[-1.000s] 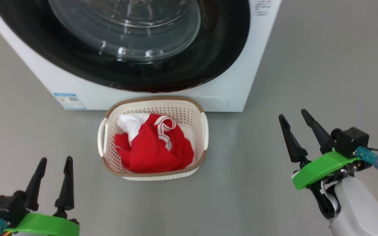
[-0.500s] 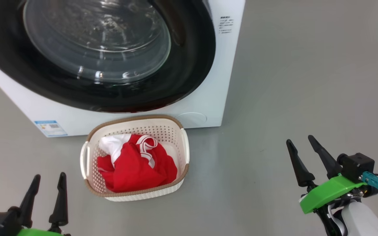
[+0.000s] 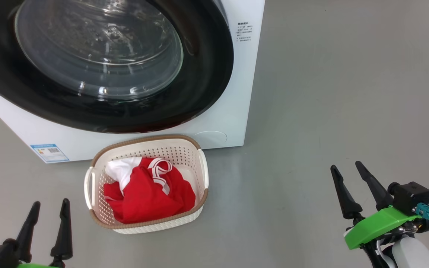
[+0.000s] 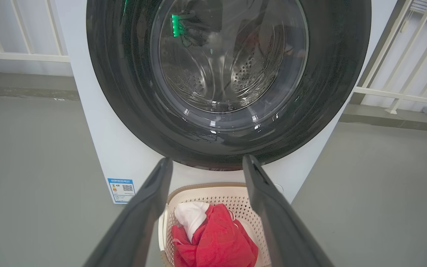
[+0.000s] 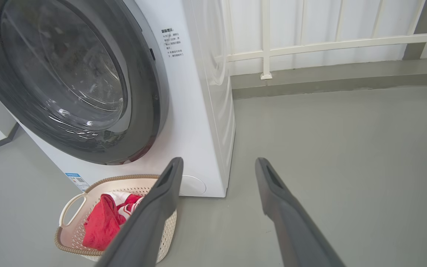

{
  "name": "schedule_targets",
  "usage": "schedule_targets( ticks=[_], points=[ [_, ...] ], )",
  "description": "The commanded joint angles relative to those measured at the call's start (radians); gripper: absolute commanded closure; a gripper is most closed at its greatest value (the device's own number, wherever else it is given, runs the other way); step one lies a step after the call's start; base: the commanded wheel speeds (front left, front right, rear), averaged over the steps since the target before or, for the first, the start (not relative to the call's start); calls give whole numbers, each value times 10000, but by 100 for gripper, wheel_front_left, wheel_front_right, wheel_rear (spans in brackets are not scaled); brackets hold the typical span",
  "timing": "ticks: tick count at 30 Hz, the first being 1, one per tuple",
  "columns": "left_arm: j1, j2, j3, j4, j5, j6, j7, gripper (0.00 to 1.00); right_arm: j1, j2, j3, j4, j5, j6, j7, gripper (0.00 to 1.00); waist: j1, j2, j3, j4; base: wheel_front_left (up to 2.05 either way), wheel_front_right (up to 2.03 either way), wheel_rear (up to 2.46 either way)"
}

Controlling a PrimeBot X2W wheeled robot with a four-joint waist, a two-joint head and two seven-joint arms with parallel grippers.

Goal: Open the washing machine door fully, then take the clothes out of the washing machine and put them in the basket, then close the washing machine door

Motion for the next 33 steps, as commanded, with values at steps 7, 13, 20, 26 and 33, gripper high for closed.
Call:
schedule_targets(
  ticks=[7, 13, 20, 26, 33],
  points=[
    [-221, 287, 358, -359, 15, -31, -82, 0, 42, -30, 103, -274, 85, -19, -49, 0, 0, 0, 64, 21, 0, 0, 0],
    [-5, 3, 0, -169, -5, 0, 0, 100, 0, 49, -85, -26, -3, 0, 0, 100, 0, 0, 49, 40, 0, 0, 0],
    [49, -541, -164, 433, -260, 1, 126, 100, 337, 398, -50, 556, 230, 0, 83, 100, 2, 0, 39, 50, 0, 0, 0],
    [26, -579, -114, 425, -859, 4, 285, 100, 401, 448, -144, 456, 832, -1, 249, 100, 16, 0, -53, 91, 0, 0, 0],
    [-51, -623, -50, 462, -1555, 3, 468, 100, 426, 508, -253, 370, 1529, -2, 445, 100, 1, 0, -96, 133, 0, 0, 0]
  ],
)
